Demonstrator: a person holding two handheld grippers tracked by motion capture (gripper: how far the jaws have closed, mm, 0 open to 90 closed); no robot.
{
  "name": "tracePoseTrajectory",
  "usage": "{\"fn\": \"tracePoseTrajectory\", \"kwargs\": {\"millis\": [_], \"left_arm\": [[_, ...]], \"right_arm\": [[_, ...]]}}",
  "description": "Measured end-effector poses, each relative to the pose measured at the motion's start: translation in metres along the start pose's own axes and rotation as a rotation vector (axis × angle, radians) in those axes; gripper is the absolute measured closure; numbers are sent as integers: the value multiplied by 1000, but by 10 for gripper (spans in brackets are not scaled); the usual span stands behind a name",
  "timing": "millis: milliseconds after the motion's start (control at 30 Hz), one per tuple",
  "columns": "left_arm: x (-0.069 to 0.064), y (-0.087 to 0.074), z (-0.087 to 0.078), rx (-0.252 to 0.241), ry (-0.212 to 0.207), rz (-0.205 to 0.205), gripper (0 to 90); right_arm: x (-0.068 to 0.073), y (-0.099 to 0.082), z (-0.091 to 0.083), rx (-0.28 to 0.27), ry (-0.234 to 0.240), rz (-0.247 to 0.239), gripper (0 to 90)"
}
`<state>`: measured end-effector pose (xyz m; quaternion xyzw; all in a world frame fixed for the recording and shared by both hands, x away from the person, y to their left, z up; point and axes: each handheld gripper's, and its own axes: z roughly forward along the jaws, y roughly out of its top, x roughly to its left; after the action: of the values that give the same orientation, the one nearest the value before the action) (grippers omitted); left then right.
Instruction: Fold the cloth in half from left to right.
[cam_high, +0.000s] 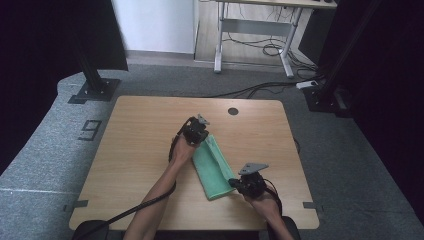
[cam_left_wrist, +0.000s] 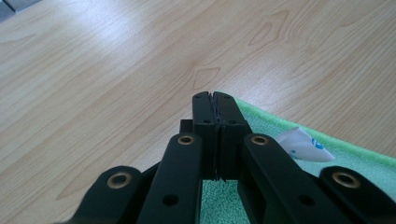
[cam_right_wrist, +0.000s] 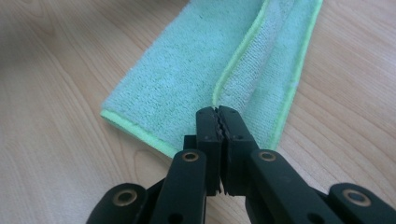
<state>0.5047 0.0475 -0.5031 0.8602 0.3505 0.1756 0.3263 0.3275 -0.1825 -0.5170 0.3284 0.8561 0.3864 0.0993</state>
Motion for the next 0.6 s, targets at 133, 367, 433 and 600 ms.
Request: {"fn": "tracePoseTrajectory", "kwargs": {"millis": [133,367,433,600], "left_arm": [[0,-1,3,3,3,0,884],[0,1,-7,16,30,30,884],[3,1,-14,23,41,44,884],[9,1,-28,24,56,43,884]], "right_arm": [[-1,-1,3,9,-4,2,869],[5,6,1,-20,25,-6,869],[9,9,2,-22,34,-16,869],[21,18,7,-26,58,-50,869]]}}
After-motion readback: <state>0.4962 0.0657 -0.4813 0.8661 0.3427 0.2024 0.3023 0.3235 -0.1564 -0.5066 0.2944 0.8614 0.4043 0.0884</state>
